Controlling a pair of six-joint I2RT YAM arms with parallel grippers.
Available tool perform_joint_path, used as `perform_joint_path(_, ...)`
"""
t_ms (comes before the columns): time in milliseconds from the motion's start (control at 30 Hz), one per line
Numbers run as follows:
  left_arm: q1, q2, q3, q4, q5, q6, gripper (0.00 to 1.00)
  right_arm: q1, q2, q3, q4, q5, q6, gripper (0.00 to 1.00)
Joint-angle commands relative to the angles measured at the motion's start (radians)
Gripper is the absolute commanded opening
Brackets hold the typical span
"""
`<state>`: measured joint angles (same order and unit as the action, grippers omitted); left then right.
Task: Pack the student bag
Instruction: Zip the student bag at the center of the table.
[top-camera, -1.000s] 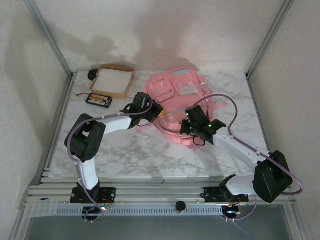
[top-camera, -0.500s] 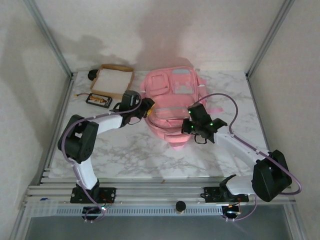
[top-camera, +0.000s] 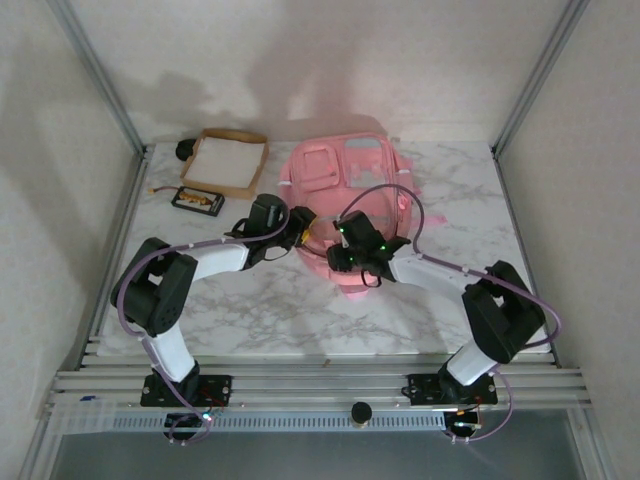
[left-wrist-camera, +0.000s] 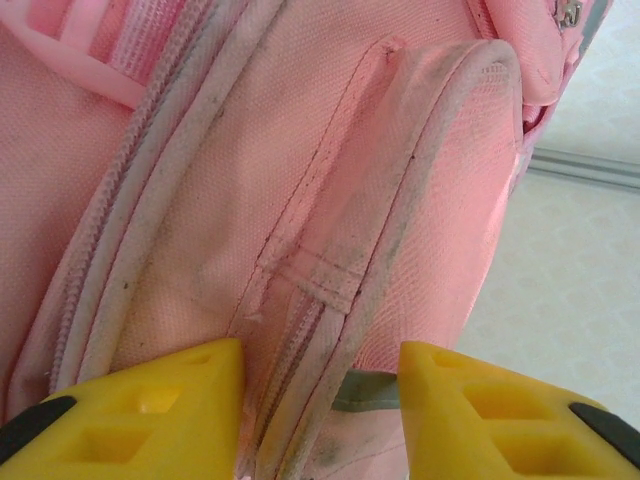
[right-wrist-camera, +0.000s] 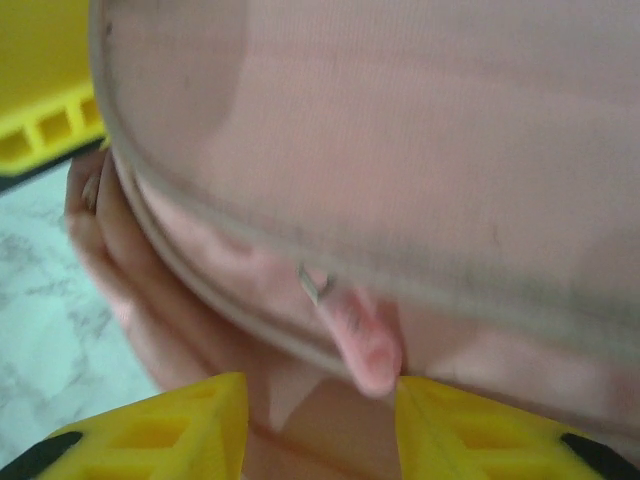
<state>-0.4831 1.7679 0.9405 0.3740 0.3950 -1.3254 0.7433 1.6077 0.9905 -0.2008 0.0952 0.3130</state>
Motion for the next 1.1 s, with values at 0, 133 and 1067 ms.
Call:
perform_joint_path(0,-0.009,-0.002,0.034,-0.009,-0.028,0.004,0.43,0.008,0.034,0.063,0.038,0.107,-0.054,0.42)
perform_joint_path(133,-0.009,0.017,0.049,-0.012,-0.018,0.007,0.42,0.009,0.054,0.082,0.031,0.147,-0.062,0.43)
perform_joint_path(1067,-0.074,0.026,0.053,0.029,-0.092,-0.067,0.24,0.011,0.024,0.073,0.023,0.077,-0.048,0.0)
